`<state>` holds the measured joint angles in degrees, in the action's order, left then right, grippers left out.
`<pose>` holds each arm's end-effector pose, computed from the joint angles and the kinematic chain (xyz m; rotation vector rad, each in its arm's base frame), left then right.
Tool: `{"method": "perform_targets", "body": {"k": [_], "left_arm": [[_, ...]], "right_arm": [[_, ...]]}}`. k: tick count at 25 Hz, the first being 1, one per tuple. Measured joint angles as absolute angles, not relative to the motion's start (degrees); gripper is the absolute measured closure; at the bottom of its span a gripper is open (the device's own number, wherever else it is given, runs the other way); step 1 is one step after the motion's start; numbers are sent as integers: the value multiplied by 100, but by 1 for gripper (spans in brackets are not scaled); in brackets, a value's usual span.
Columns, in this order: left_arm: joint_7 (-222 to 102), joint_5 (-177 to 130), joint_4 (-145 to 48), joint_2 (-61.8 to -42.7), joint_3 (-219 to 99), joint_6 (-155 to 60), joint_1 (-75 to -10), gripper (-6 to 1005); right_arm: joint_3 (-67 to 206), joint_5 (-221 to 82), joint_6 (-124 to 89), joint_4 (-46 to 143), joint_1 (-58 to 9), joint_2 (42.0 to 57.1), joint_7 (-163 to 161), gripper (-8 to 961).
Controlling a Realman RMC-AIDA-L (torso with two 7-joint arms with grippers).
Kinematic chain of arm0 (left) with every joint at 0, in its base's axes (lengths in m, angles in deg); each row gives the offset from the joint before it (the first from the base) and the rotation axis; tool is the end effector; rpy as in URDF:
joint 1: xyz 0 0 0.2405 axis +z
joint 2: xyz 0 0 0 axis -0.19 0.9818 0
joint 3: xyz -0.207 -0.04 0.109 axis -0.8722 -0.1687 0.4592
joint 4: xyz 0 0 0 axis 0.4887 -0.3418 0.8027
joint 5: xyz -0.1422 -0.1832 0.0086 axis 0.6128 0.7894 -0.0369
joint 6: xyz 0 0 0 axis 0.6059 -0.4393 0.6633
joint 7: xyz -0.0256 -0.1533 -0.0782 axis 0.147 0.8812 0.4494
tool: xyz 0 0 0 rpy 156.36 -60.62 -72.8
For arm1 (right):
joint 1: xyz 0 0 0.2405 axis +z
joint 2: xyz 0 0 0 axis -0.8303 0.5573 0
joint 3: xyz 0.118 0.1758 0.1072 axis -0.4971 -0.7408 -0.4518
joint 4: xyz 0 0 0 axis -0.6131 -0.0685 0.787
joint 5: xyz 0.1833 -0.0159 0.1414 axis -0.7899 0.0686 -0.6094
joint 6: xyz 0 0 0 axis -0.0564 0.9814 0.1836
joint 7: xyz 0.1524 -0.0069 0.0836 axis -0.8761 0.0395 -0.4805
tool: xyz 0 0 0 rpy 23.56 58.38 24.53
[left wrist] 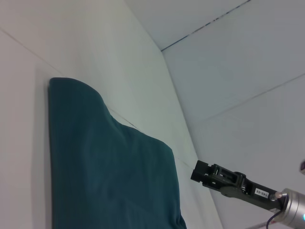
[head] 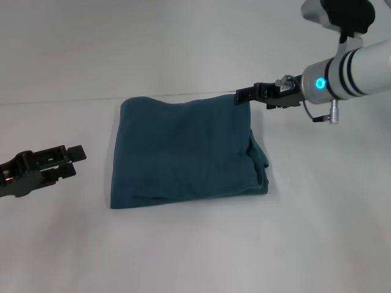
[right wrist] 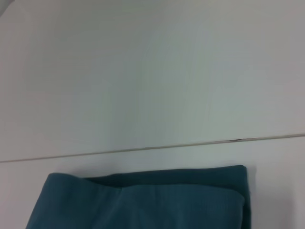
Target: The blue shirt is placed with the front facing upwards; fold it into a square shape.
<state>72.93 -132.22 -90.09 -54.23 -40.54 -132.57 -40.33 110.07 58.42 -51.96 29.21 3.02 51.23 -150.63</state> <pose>-0.2806 0.3569 0.0504 -2.1217 -1.8446 -0.9518 0.2031 0.5112 -0.0268 -1.9843 1.4873 0.2582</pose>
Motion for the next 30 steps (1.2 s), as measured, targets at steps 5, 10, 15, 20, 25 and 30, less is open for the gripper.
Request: {"method": "perform_targets", "body": {"k": [5,10,15,20,25,30], "left_arm": [[7286,-13219,-8967,-5427,-4041,-13101,-4049,325],[7279,-13217,-8967,-5441,-4038,-13017,-4051,324],[7277,-13217,-8964,-5441,-4037,-13003,-4049,324],[7276,-13217,-8896,-5440,-3990,-12999,-4084,324],[7275,-13218,-8787,-5444,-3986,-12980,-4102,324],[7275,-13221,-8748,-5447,-3977,-12936,-4114,324]], "right_arm": [[11007,5826,-4711,3190,390,5241,-15065,144],[11007,5820,-4465,3327,463,5390,-15067,145],[10976,5815,-4390,3336,409,5483,-15067,147],[10961,5810,-4386,3340,387,5503,-15067,148],[10948,5801,-4307,3343,386,5536,-15067,149],[10945,5759,-4274,3308,356,5579,-15050,150]]}}
